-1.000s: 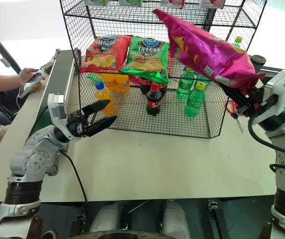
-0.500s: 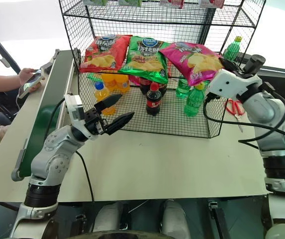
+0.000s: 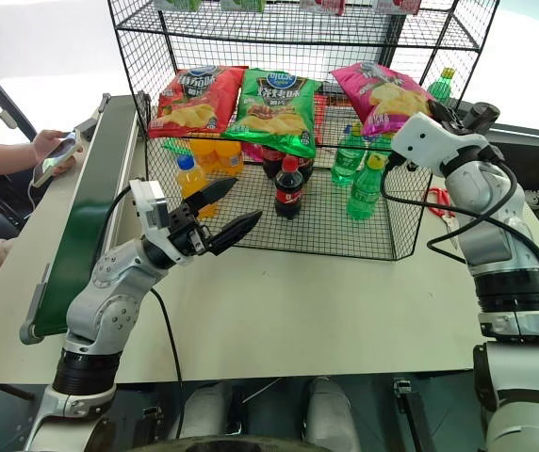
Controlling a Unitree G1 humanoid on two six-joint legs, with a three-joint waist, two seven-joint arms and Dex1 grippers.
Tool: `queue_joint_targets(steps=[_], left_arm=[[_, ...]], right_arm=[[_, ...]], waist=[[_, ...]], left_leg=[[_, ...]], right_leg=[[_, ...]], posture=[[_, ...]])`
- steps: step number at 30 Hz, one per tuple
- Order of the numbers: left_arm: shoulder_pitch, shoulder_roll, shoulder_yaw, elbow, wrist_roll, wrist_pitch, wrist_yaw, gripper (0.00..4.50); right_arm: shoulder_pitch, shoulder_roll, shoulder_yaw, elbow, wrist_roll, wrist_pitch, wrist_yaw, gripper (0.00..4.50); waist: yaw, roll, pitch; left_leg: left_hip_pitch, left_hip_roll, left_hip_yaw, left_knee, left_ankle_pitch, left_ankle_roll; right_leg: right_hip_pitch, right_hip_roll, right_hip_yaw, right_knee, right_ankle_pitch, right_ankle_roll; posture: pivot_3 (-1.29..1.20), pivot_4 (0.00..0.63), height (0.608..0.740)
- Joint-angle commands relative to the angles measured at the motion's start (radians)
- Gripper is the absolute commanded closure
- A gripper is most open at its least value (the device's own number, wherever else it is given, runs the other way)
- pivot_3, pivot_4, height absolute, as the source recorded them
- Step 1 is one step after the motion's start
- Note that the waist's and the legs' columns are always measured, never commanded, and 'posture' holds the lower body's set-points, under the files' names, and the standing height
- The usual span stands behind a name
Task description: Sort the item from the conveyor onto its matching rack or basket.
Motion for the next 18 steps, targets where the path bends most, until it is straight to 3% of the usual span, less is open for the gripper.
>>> queue_joint_targets(steps=[1, 10, 18], left_arm=[[-0.003, 0.005, 0.009, -0.027, 0.006, -0.025, 0.001, 0.00], [0.033, 0.022, 0.009, 0.003, 0.030, -0.053, -0.010, 0.00], [0.041, 0.005, -0.021, 0.005, 0.059, -0.075, -0.006, 0.00]], right_arm=[[-0.039, -0.011, 0.012, 0.017, -0.012, 0.002, 0.001, 4.27], [-0.056, -0.025, -0.014, -0.036, 0.115, 0.007, 0.140, 0.02], [-0.058, -0.029, -0.068, -0.100, 0.293, 0.095, 0.317, 0.02]], waist=[[0.001, 0.000, 0.000], [-0.003, 0.000, 0.000], [-0.014, 0.000, 0.000]], left_leg=[[0.000, 0.000, 0.000, 0.000, 0.000, 0.000], [0.000, 0.000, 0.000, 0.000, 0.000, 0.000], [0.000, 0.000, -0.001, 0.000, 0.000, 0.001]], right_leg=[[0.000, 0.000, 0.000, 0.000, 0.000, 0.000], [0.000, 0.000, 0.000, 0.000, 0.000, 0.000], [0.000, 0.000, 0.000, 0.000, 0.000, 0.000]], posture=[[0.00, 0.150, 0.740], [0.00, 0.150, 0.740], [0.00, 0.150, 0.740]])
